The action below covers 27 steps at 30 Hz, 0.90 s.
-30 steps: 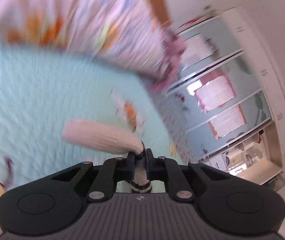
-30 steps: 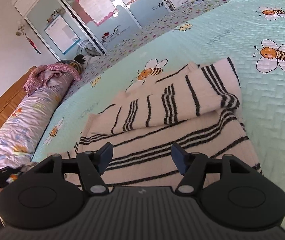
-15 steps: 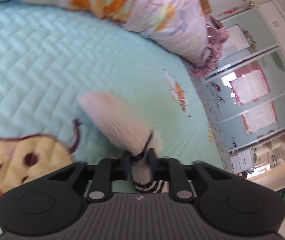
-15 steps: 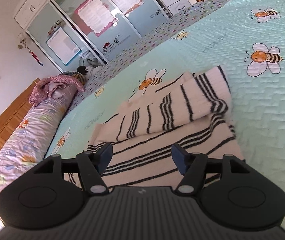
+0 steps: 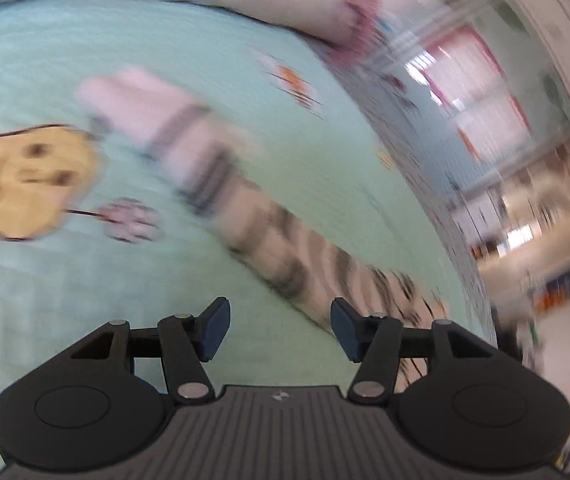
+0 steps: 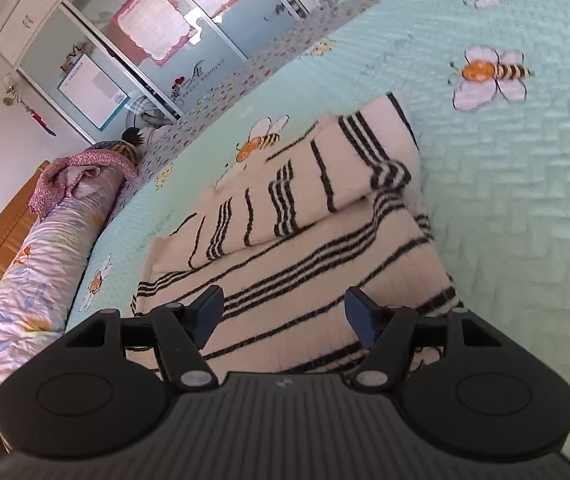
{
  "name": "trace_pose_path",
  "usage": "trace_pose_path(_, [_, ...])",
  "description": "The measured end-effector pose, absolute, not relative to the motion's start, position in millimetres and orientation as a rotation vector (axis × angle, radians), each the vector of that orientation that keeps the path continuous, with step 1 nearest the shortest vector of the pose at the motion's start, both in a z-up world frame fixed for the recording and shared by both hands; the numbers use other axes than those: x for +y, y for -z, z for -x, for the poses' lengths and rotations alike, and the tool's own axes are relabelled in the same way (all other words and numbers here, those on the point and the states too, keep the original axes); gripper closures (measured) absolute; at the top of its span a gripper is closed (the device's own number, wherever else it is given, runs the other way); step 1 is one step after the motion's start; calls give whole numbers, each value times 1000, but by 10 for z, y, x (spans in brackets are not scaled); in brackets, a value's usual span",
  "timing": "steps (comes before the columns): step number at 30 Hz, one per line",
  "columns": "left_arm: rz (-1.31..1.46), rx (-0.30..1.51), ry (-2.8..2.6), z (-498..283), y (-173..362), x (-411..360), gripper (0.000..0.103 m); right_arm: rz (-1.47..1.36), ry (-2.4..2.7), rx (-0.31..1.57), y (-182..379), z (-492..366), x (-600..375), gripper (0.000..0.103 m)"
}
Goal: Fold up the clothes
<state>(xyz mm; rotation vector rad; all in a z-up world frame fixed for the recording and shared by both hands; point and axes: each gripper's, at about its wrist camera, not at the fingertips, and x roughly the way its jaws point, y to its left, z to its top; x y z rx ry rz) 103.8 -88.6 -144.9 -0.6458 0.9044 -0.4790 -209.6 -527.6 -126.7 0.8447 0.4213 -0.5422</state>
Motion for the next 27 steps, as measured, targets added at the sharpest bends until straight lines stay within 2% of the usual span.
trace_pose_path(4, [599, 917, 572, -1020, 1426, -1276, 45, -493, 539, 502, 1149, 1538, -5056, 28])
trace_pose_path(9, [555, 940, 629, -983, 1460, -1511, 45, -21, 503, 635, 1275, 507, -4737, 28])
trace_pose_path(14, [487, 945, 658, -1011, 1477, -1548, 45, 246, 521, 757, 1575, -278, -4648, 28])
trace_pose_path(16, [474, 947, 660, -1017, 1502, -1561, 45, 257, 540, 763, 1610, -343, -4719, 31])
trace_pose_path(18, [471, 949, 662, -1022, 1514, -1572, 45, 226, 544, 759, 1604, -344, -4823, 60])
trace_pose_path(19, [474, 951, 663, -1023, 1514, -1576, 45, 169, 544, 750, 1551, -300, -4907, 91])
trace_pose_path(23, [468, 950, 664, -998, 1495, -1591, 45, -62, 602, 616, 1209, 128, -5299, 92])
trace_pose_path(27, [453, 937, 669, -953, 1418, -1600, 45, -326, 746, 396, 779, 1020, -5964, 94])
